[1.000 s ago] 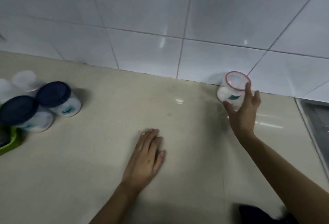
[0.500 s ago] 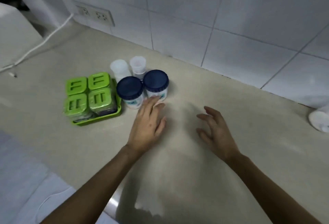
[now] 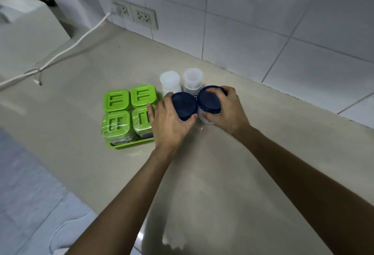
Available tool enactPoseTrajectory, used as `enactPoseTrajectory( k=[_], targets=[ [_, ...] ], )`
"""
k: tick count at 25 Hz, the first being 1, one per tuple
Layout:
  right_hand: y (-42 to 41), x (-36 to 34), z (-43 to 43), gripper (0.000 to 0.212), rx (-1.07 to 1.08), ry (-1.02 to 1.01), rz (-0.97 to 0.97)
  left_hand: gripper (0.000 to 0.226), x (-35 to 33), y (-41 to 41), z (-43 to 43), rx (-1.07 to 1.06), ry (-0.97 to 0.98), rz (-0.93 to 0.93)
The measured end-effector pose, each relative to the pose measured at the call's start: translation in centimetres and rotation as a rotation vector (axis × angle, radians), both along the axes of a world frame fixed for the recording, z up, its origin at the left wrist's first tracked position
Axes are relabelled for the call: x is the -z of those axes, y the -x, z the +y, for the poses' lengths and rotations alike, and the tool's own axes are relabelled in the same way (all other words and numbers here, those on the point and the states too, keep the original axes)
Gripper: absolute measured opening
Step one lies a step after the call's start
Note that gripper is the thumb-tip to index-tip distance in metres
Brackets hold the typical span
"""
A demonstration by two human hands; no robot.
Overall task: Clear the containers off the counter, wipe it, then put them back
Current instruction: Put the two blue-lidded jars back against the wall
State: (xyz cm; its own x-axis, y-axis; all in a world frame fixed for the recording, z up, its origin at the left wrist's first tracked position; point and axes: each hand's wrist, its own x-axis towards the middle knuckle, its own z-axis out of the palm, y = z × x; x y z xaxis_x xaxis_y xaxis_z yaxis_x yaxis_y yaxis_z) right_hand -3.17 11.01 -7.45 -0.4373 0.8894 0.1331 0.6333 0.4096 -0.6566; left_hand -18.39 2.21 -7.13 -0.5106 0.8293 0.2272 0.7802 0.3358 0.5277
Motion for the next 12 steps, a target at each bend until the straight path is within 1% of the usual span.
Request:
enactPoseTrajectory(
  k=[3,5,8,10,12],
  targets=[
    [-2.2,-0.8,-1.3,0.069,0.008,-0.001,0.025,0.079,-0.4,-0.6,-1.1,0.023,-0.087,0.015],
    [-6.2,-1.4,-2.8,0.071,0.089,0.010,0.080,0.075,-0.9,-2.8,-2.9,0.176,-0.145,-0.012],
    [-15.5,-1.8,-5.7,0.073,0.276,-0.002,0.093,0.076,-1.7,-9.5,-5.2,0.463,-0.074,-0.111],
    [-22.3,-2.1,-6.8,0.073,0.423,0.017,0.044,0.074,-1.8,-14.7,-4.9,0.577,-0.043,-0.161],
    [-27.6,-2.3,-6.5,0.073,0.516,0.035,-0.019,0.072,-1.9,-19.1,-3.6,0.647,-0.027,-0.194]
  ],
)
